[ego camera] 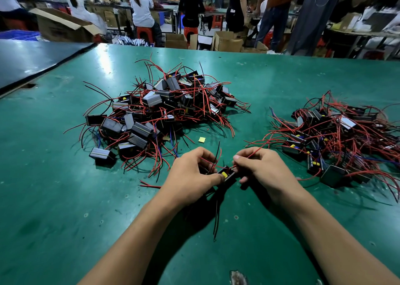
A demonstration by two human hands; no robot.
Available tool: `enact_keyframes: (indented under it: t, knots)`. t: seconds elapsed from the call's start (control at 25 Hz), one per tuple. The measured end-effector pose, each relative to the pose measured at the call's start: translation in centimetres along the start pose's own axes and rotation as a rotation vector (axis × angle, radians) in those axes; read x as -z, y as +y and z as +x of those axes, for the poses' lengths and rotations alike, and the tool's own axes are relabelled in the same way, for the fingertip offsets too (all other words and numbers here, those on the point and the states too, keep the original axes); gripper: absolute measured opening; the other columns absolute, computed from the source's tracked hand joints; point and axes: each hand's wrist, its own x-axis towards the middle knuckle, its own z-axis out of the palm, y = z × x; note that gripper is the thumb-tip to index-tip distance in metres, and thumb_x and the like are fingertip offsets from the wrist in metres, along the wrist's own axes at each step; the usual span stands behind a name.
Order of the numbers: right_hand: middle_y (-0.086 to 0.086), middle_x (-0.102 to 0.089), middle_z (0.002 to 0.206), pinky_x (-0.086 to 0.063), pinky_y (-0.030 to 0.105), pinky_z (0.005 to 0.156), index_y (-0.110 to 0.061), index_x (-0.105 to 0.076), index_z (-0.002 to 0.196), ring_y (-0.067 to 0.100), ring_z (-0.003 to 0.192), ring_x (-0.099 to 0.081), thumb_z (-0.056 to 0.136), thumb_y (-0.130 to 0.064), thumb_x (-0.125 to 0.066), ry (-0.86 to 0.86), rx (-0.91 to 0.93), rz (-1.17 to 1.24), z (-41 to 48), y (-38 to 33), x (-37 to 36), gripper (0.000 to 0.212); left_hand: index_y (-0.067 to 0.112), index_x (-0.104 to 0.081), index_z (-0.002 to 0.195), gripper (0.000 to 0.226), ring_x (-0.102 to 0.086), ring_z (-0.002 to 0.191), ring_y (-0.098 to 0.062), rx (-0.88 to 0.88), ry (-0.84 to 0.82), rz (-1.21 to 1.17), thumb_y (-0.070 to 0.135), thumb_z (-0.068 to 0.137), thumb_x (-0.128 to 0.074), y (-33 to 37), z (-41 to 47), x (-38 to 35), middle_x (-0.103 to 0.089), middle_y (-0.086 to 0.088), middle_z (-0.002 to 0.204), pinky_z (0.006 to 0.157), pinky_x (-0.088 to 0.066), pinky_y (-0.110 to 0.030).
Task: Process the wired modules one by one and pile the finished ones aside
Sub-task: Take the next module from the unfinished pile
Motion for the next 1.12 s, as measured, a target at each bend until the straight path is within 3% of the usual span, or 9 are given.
enact_keyframes:
  t: [0.2, 0.36, 0.48, 0.56, 0.68, 0.76, 0.84, 1.0, 1.12]
  knots:
    - [-0.004, -0.065, 0.066, -0.042, 0.026, 0.058, -0.018, -0.066, 0.089, 0.014, 0.059, -0.057, 0.08, -0.043, -0.08, 0.192, 0.152, -0.576, 0.3, -0.1, 0.6, 0.03, 0.017, -0.065, 0.097, 0.031, -0.068, 0.083, -0.022, -0.011, 0.009, 0.014, 0.015, 0.072, -0.083, 0.1, -0.1, 0.0, -0.073, -0.002, 0.085, 0.081, -0.055, -0.037]
    - [-0.004, -0.067, 0.07, -0.041, 0.025, 0.048, -0.023, -0.069, 0.097, 0.014, 0.055, -0.055, 0.069, -0.054, -0.083, -0.18, 0.078, -0.366, -0.7, -0.7, 0.9, 0.044, 0.016, -0.063, 0.1, 0.033, -0.069, 0.082, -0.024, -0.012, 0.013, 0.012, 0.015, 0.073, -0.083, 0.0, -0.1, -0.1, -0.073, -0.004, 0.085, 0.08, -0.055, -0.038]
    - [-0.009, -0.065, 0.066, -0.039, 0.012, 0.048, -0.029, -0.067, 0.093, -0.003, 0.049, -0.051, 0.064, -0.054, -0.087, -0.032, 0.203, -0.609, -0.6, -0.4, -0.1, 0.043, 0.015, -0.064, 0.099, 0.031, -0.069, 0.082, -0.023, -0.015, 0.019, 0.007, 0.014, 0.073, -0.082, -0.1, -0.1, -0.1, -0.073, -0.004, 0.084, 0.079, -0.056, -0.039]
    - [-0.009, -0.062, 0.061, -0.037, 0.011, 0.048, -0.025, -0.066, 0.088, -0.004, 0.049, -0.051, 0.071, -0.049, -0.085, 0.097, 0.246, -0.639, -0.3, 0.1, -0.8, 0.035, 0.017, -0.065, 0.098, 0.031, -0.069, 0.082, -0.02, -0.017, 0.02, 0.028, 0.014, 0.073, -0.082, -0.1, -0.1, -0.1, -0.073, -0.002, 0.084, 0.079, -0.056, -0.036]
    - [-0.003, -0.053, 0.054, -0.034, 0.023, 0.047, -0.014, -0.068, 0.086, 0.011, 0.044, -0.044, 0.084, -0.029, -0.079, 0.158, 0.139, -0.365, 0.4, 0.3, -0.2, 0.019, 0.018, -0.065, 0.096, 0.03, -0.068, 0.08, -0.019, -0.014, 0.022, 0.029, 0.012, 0.072, -0.082, 0.0, -0.2, -0.2, -0.072, -0.001, 0.084, 0.079, -0.055, -0.032]
    - [0.003, -0.047, 0.047, -0.026, 0.018, 0.041, -0.008, -0.069, 0.091, 0.014, 0.035, -0.033, 0.088, -0.015, -0.074, 0.048, 0.033, -0.146, 0.4, 0.2, 0.3, 0.008, 0.018, -0.065, 0.095, 0.03, -0.068, 0.081, -0.019, -0.01, 0.025, 0.024, 0.011, 0.071, -0.082, 0.1, -0.2, -0.3, -0.072, -0.001, 0.083, 0.079, -0.055, -0.032]
    - [0.004, -0.045, 0.046, -0.024, 0.015, 0.038, -0.007, -0.068, 0.098, 0.014, 0.033, -0.031, 0.088, -0.01, -0.072, 0.009, 0.031, -0.122, 0.4, 0.2, 0.4, 0.011, 0.018, -0.065, 0.096, 0.03, -0.068, 0.082, -0.02, -0.007, 0.027, 0.026, 0.011, 0.071, -0.082, 0.1, -0.2, -0.3, -0.072, -0.001, 0.084, 0.081, -0.055, -0.034]
    - [-0.001, -0.048, 0.059, -0.03, 0.021, 0.041, -0.01, -0.062, 0.097, 0.012, 0.045, -0.038, 0.079, -0.032, -0.083, 0.095, 0.136, -0.25, 0.3, -0.2, 0.5, 0.035, 0.019, -0.065, 0.097, 0.031, -0.068, 0.081, -0.018, -0.005, 0.033, 0.045, 0.014, 0.072, -0.082, 0.1, -0.2, -0.2, -0.072, 0.001, 0.084, 0.082, -0.054, -0.036]
    - [0.0, -0.05, 0.055, -0.026, 0.017, 0.039, -0.016, -0.058, 0.074, 0.011, 0.041, -0.037, 0.07, -0.063, -0.077, -0.121, -0.066, -0.393, -0.3, -1.7, 2.7, 0.05, 0.02, -0.065, 0.099, 0.032, -0.068, 0.082, -0.018, 0.0, 0.035, 0.055, 0.017, 0.072, -0.081, 0.1, -0.2, -0.3, -0.072, 0.002, 0.084, 0.083, -0.055, -0.038]
